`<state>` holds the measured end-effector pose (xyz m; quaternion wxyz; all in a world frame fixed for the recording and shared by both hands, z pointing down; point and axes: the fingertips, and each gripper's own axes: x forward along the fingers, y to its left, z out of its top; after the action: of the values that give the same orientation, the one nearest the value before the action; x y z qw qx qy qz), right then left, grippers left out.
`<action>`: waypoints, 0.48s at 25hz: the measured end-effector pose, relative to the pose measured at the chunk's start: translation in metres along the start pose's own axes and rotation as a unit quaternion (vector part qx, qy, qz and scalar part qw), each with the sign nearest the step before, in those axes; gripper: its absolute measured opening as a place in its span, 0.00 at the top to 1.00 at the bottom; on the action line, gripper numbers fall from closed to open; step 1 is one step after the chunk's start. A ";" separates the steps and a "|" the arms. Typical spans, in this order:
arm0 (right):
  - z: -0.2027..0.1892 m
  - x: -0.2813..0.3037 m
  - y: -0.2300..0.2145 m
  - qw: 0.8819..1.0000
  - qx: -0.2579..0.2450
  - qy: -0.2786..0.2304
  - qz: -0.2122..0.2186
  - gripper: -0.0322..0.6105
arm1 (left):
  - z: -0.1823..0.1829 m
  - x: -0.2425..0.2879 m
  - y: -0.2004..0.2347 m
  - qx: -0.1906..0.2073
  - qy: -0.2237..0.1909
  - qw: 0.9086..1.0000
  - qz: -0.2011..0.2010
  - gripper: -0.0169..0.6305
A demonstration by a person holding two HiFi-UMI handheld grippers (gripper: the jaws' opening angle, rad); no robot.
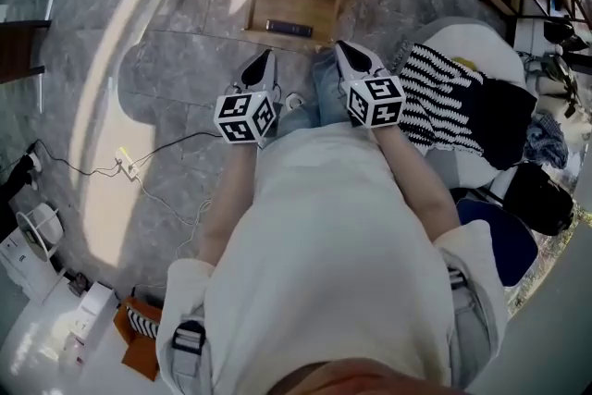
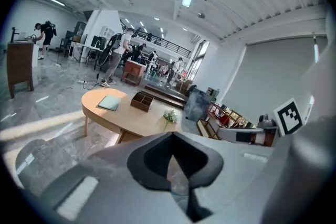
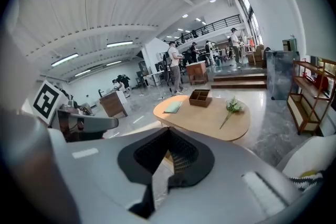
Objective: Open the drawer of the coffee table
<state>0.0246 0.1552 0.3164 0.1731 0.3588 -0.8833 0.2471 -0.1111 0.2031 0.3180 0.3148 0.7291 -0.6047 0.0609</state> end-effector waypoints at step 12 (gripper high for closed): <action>0.032 -0.027 0.062 0.994 -0.069 -0.034 0.077 0.95 | 0.027 -0.054 -0.011 0.006 -0.042 0.999 0.004 0.97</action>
<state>-0.0057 0.1899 0.2581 0.1480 0.2851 -0.9285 0.1860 -0.1230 0.2350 0.2674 0.2846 0.7306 -0.6197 0.0346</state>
